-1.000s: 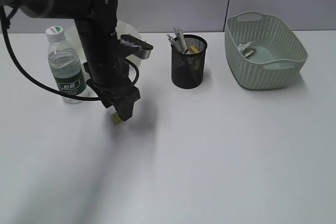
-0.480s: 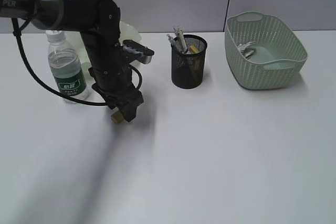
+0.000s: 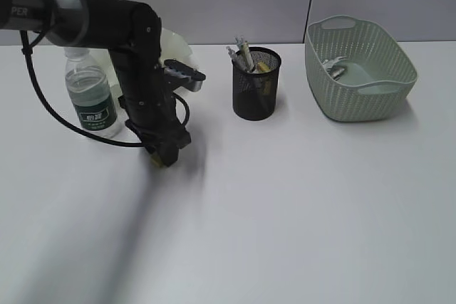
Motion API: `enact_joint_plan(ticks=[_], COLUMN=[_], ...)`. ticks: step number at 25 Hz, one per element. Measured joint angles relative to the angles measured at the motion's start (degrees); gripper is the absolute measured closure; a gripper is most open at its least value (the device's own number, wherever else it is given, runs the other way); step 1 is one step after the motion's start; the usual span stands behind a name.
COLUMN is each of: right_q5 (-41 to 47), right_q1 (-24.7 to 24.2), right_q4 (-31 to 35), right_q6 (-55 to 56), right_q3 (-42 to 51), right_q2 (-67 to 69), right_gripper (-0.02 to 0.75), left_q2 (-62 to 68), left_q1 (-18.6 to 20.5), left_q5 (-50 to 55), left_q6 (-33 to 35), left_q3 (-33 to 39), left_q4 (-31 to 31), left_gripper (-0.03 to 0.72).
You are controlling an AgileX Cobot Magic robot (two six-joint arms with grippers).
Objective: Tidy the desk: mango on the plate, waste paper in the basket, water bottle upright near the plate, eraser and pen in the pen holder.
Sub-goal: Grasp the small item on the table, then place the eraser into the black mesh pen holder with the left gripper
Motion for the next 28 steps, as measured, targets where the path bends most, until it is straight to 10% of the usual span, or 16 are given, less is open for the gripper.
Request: enact_joint_plan(ticks=[8, 28], right_q5=[-0.05, -0.05], right_q1=[0.0, 0.0], right_q4=[0.0, 0.0], right_q6=[0.0, 0.0], right_q3=[0.0, 0.0], right_q2=[0.0, 0.0], right_gripper=[0.291, 0.291], left_q2=[0.43, -10.28], left_q1=[0.24, -2.78], left_q5=[0.39, 4.31], left_q6=[1.3, 1.44], left_q3=[-0.49, -1.27], left_q4=[1.08, -1.02], left_gripper=[0.486, 0.487])
